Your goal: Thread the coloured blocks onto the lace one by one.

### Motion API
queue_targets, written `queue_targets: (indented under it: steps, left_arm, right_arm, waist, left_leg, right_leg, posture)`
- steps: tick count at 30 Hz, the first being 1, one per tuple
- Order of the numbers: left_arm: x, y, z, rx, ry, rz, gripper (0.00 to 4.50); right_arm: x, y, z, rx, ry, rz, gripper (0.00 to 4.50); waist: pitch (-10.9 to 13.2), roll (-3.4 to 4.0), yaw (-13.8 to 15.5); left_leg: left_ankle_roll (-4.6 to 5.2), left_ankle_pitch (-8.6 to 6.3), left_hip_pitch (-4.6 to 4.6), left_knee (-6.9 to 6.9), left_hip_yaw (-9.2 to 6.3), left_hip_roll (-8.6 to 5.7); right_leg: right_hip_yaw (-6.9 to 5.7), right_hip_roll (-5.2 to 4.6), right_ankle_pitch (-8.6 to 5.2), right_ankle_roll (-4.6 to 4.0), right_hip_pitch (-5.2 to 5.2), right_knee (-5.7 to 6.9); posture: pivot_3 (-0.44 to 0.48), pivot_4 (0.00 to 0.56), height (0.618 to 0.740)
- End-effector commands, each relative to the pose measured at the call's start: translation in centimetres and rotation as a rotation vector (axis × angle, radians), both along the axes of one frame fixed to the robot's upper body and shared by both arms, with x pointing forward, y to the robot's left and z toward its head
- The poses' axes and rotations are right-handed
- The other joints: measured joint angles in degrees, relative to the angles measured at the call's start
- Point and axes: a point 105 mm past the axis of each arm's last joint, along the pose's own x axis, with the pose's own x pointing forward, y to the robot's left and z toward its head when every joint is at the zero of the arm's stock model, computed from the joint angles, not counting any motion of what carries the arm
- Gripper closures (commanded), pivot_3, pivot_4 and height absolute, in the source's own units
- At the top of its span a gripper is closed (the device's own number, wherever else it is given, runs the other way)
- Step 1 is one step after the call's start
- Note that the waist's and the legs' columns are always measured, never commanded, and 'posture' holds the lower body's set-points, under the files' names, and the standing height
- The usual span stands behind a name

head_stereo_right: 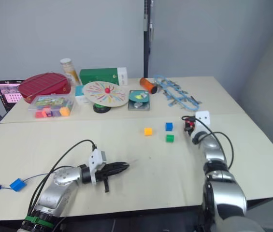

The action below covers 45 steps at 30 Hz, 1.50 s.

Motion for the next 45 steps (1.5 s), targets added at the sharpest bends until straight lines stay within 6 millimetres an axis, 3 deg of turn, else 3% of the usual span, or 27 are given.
queue_targets:
  steps: [1, 6, 10, 15, 19, 20, 22, 29, 33, 35, 41, 45]
  left_arm:
    - [0.0, -0.7, 1.1, -0.029, -0.027, -0.035, 4.5]
    - [0.4, -1.8, 1.0, -0.032, -0.019, -0.088, 4.5]
    - [0.7, -2.4, 1.0, -0.028, -0.018, -0.126, 4.5]
    - [1.0, -2.8, 1.0, -0.025, -0.018, -0.164, 4.5]
    - [1.0, -3.1, 1.0, -0.025, -0.016, -0.181, 4.5]
    - [1.0, -3.2, 1.0, -0.025, -0.016, -0.184, 4.5]
    - [0.9, -3.3, 0.8, -0.023, -0.014, -0.191, 4.5]
    - [1.0, -3.2, 0.7, -0.023, -0.019, -0.181, 4.5]
    - [1.1, -2.9, 0.6, -0.024, -0.025, -0.16, 4.5]
    - [1.1, -2.7, 0.6, -0.024, -0.031, -0.145, 4.5]
    - [1.2, -2.4, 0.4, -0.014, -0.043, -0.112, 4.5]
    - [1.1, -2.3, 0.6, -0.03, -0.049, -0.093, 4.5]
  right_arm:
    - [-2.8, 0.8, 3.9, 0.077, -0.089, 0.047, 3.37]
    - [-7.7, 5.3, 3.1, 0.119, -0.038, 0.119, 3.37]
    - [-10.9, 8.2, 0.7, 0.154, 0.053, 0.148, 3.37]
    - [-14.0, 9.5, -3.0, 0.117, 0.17, 0.137, 3.37]
    - [-15.3, 9.7, -3.9, 0.164, 0.204, 0.114, 3.37]
    - [-15.5, 9.7, -3.8, 0.17, 0.203, 0.111, 3.37]
    - [-15.7, 9.4, -3.3, 0.162, 0.189, 0.105, 2.34]
    - [-15.9, 9.2, -0.8, 0.101, 0.139, 0.206, 0.03]
    - [-14.1, 7.5, 1.5, -0.065, 0.089, 0.272, 0.03]
    - [-13.6, 8.3, 2.5, -0.233, 0.106, 0.476, 0.03]
    - [-14.6, 8.3, 1.9, -0.641, 0.293, 0.945, 0.03]
    - [-12.5, 7.8, 1.5, -0.842, 0.33, 1.061, 0.03]
  waist:
    - [0.0, 0.03, 0.5]
    - [0.0, 0.07, 0.9]
    - [-0.1, 0.08, 1.2]
    - [-0.1, 0.08, 1.8]
    - [-0.1, 0.08, 1.7]
    - [-0.1, 0.07, 1.7]
    - [-0.1, 0.07, 1.6]
    - [-0.1, 0.07, 1.6]
    - [-0.1, 0.07, 1.6]
    - [0.0, 0.09, 1.6]
    - [0.0, 0.07, 1.4]
    - [0.0, 0.03, 1.1]
  left_leg:
    - [0.0, 0.0, -0.01, 0.0, -0.02, 0.01]
    - [0.03, -0.02, -0.01, 0.03, 0.0, 0.0]
    - [0.02, -0.01, 0.06, 0.06, 0.0, 0.0]
    - [0.04, -0.01, 0.04, 0.12, 0.0, -0.08]
    - [0.04, -0.01, 0.11, 0.12, 0.02, -0.05]
    - [0.04, -0.01, 0.13, 0.12, 0.02, -0.04]
    - [0.04, -0.01, 0.14, 0.12, 0.02, -0.04]
    - [0.04, -0.01, 0.13, 0.13, 0.02, -0.04]
    - [0.06, 0.0, 0.13, 0.17, 0.03, -0.05]
    - [0.06, 0.0, 0.14, 0.17, 0.02, -0.04]
    - [0.09, -0.01, 0.09, 0.14, 0.03, 0.02]
    - [0.12, -0.03, 0.03, 0.23, 0.04, 0.03]
  right_leg:
    - [-0.01, 0.0, 0.0, 0.0, -0.02, 0.02]
    - [0.04, 0.0, 0.01, 0.01, -0.07, -0.03]
    - [0.01, 0.03, 0.0, 0.01, 0.0, 0.02]
    - [0.0, 0.03, 0.02, 0.04, 0.03, -0.02]
    - [-0.01, 0.05, 0.02, 0.05, 0.09, -0.03]
    - [-0.01, 0.06, 0.01, 0.05, 0.09, -0.02]
    - [-0.01, 0.06, 0.01, 0.05, 0.11, -0.03]
    - [-0.02, 0.07, 0.01, 0.05, 0.12, -0.03]
    - [-0.03, 0.07, 0.01, 0.06, 0.15, -0.08]
    - [-0.08, 0.07, 0.01, 0.06, 0.19, -0.09]
    - [-0.17, 0.11, 0.0, 0.05, 0.18, -0.17]
    - [-0.16, 0.07, 0.01, 0.07, 0.2, -0.24]
  posture:
    - [0.0, 0.15, 0.74]
    - [0.0, 0.15, 0.74]
    - [0.0, 0.15, 0.74]
    - [0.0, 0.15, 0.74]
    - [0.0, 0.15, 0.74]
    - [0.0, 0.15, 0.74]
    - [0.0, 0.15, 0.74]
    - [0.0, 0.15, 0.74]
    - [0.0, 0.15, 0.74]
    - [0.0, 0.15, 0.74]
    - [0.0, 0.15, 0.74]
    - [0.0, 0.15, 0.74]
